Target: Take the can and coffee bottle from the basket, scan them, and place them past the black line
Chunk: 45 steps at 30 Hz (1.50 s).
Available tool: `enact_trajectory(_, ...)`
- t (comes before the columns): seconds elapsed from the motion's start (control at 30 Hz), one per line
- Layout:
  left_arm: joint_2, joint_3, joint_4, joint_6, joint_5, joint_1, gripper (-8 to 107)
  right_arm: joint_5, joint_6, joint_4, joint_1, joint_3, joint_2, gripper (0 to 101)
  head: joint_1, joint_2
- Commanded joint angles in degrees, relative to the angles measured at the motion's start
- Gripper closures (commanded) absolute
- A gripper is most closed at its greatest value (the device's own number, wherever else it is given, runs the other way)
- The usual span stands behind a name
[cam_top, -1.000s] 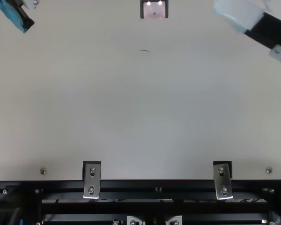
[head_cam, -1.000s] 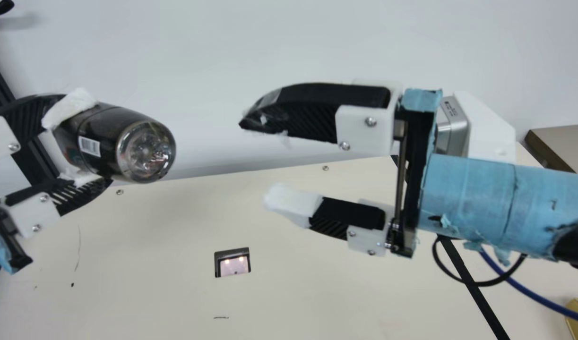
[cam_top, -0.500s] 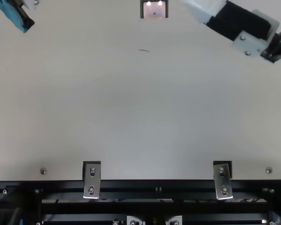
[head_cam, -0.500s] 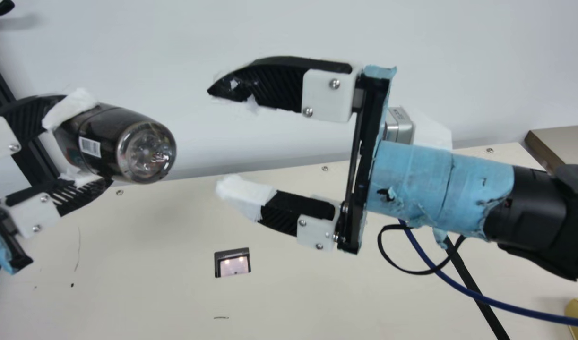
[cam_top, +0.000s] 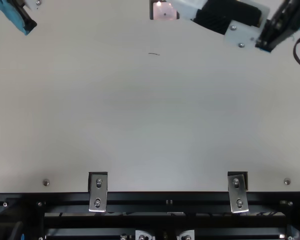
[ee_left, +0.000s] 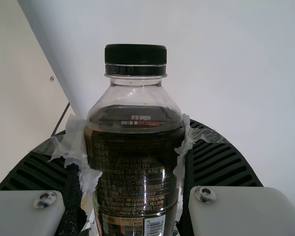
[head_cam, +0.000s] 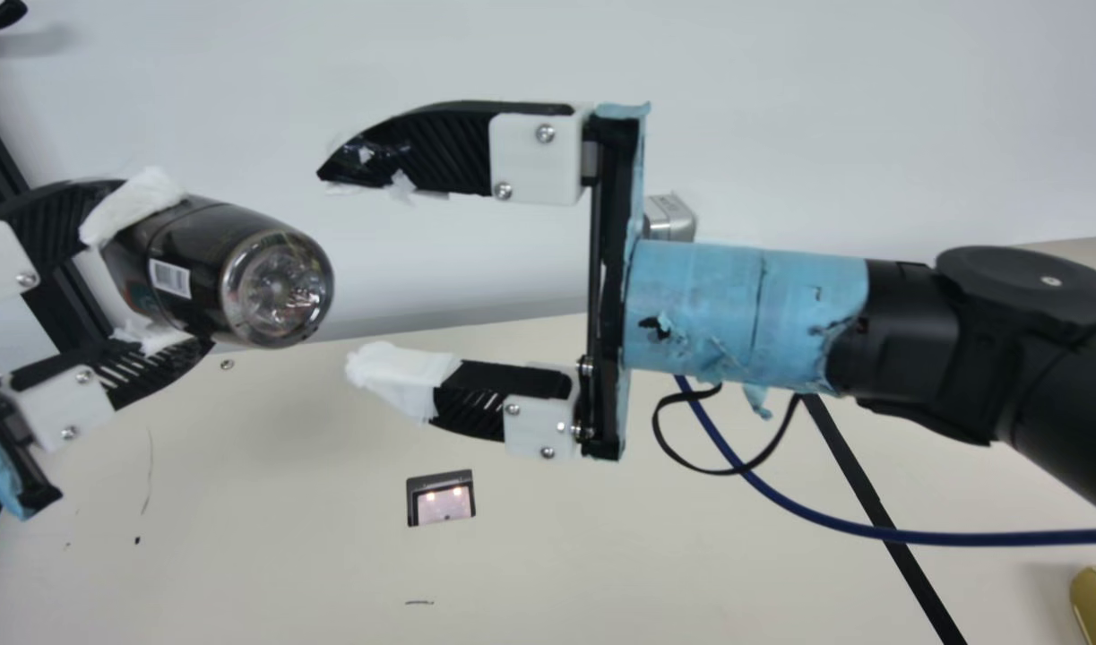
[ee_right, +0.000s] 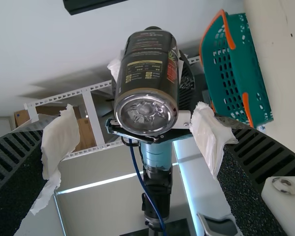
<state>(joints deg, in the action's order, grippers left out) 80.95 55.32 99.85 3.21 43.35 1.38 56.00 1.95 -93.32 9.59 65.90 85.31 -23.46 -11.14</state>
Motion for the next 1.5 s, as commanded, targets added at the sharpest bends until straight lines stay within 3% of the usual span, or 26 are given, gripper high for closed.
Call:
enact_trajectory(0.0,0.0,0.0,0.0,0.0,0.0,0.0,89,0.2,1.4,0.0,0.3,1.2,1.2,0,-1.5,-1.1)
enact_trajectory(0.47,0.0,0.0,0.0,0.0,0.0,0.0,89,0.9,7.3,0.6,3.9,5.3,8.1,0,-1.5,-1.1)
enact_trajectory(1.17,0.0,0.0,0.0,0.0,0.0,0.0,89,-2.2,4.7,-6.6,7.6,8.6,12.5,0,-1.5,-1.1)
enact_trajectory(1.47,0.0,0.0,0.0,0.0,0.0,0.0,89,-2.2,7.7,-6.7,7.8,11.9,13.8,0,-1.5,-1.1)
